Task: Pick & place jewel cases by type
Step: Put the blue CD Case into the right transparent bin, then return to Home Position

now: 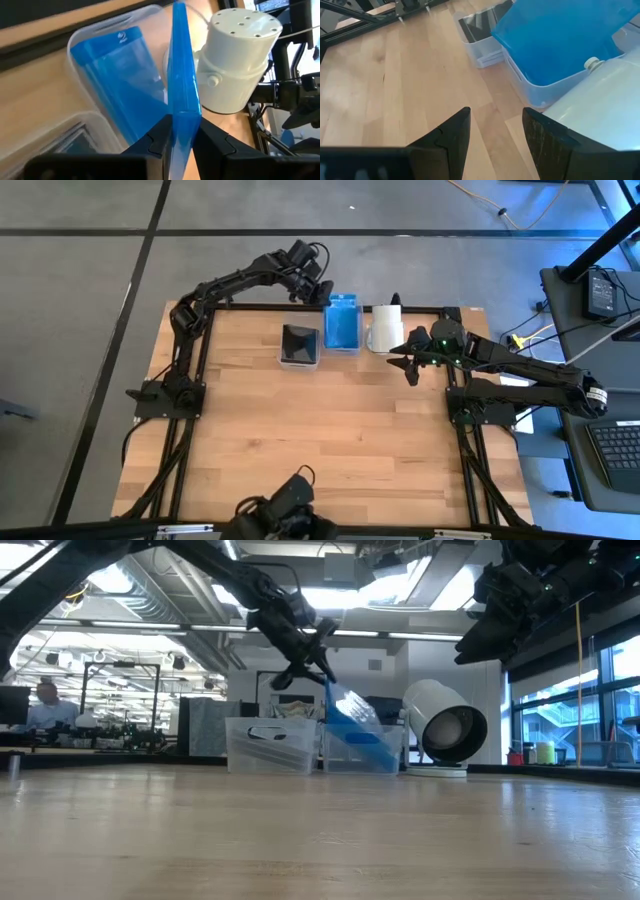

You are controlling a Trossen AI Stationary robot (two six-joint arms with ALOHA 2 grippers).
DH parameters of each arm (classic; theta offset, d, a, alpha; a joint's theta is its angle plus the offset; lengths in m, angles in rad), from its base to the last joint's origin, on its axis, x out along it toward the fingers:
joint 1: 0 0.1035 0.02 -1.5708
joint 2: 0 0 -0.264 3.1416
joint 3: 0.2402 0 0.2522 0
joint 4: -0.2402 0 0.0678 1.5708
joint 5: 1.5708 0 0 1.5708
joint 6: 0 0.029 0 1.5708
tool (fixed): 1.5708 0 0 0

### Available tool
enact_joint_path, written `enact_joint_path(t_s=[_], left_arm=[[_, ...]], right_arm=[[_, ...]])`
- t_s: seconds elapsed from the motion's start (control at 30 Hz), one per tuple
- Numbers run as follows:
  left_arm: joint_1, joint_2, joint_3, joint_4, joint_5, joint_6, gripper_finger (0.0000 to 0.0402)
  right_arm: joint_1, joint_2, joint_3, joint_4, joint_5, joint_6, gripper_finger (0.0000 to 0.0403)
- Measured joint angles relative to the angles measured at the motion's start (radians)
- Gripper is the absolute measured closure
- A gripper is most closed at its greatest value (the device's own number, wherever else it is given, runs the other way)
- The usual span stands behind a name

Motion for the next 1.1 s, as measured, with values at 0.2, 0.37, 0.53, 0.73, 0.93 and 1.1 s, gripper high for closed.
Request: enact_joint_path(t_s=[0.2,0.37,0.53,0.73,0.93,1.1], left_arm=[[-0.005,0.0,0.0,0.031,0.002,0.008,0.0326],[-0.005,0.0,0.0,0.032,-0.022,0.008,0.0302],[0.001,0.0,0.0,0.031,-0.031,0.036,0.0271],[0.037,0.0,0.0,0.033,-0.055,0.08,0.0244],[0.057,0.0,0.0,0.032,-0.05,0.101,0.0242],[0.039,-0.06,-0.002,-0.069,-0.068,0.303,0.0244]], right_arm=[[0.0,0.0,0.0,0.001,0.001,0.002,0.022],[0.0,0.0,-0.001,0.001,0.001,0.003,0.022],[0.0,0.0,-0.001,0.001,0.003,0.006,0.022],[0.0,0.0,-0.001,0.001,0.003,0.008,0.022],[0.0,0.0,-0.001,0.001,0.003,0.01,0.022],[0.0,0.0,-0.001,0.001,0.003,0.0,0.022]])
